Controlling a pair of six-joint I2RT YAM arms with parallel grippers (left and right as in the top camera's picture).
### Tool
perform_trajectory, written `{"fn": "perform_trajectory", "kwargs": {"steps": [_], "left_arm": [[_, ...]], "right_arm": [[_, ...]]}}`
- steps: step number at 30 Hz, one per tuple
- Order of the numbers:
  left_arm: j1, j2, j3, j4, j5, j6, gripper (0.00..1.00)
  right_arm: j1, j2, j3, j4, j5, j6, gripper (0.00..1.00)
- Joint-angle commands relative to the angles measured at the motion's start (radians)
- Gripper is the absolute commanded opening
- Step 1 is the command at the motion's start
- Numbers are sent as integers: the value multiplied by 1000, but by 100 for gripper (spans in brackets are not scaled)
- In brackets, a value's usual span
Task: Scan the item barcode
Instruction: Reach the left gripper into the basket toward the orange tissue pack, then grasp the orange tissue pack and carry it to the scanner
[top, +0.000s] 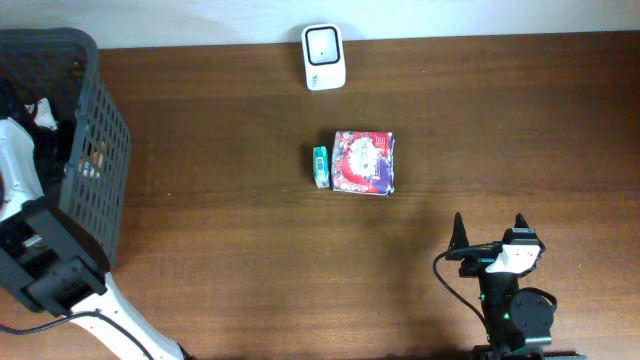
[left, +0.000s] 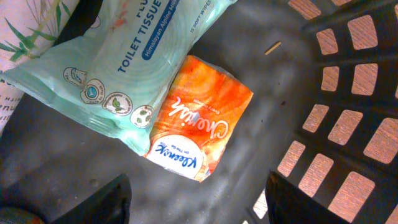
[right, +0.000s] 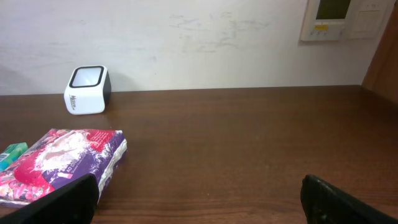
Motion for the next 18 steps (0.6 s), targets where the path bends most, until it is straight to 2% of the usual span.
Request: {"fn": "perform_trajectory", "kwargs": {"steps": [1,5,7,12,18], "left_arm": [[3,-1,-35,12,18,18,72],[3,-1,-119,94,13,19,70],[3,0,-154,136,-53,18,66],[3,0,-195,266,-86,18,68],[2,18,-195,322,42,18,66]], "right_arm": [[-6,-6,-9,-3,2,5,99],[-6,-6,-9,-3,2,5,99],[-6,-6,-9,-3,2,5,99],[-6,-6,-9,-3,2,5,99],[-6,-6,-9,-3,2,5,99]]}}
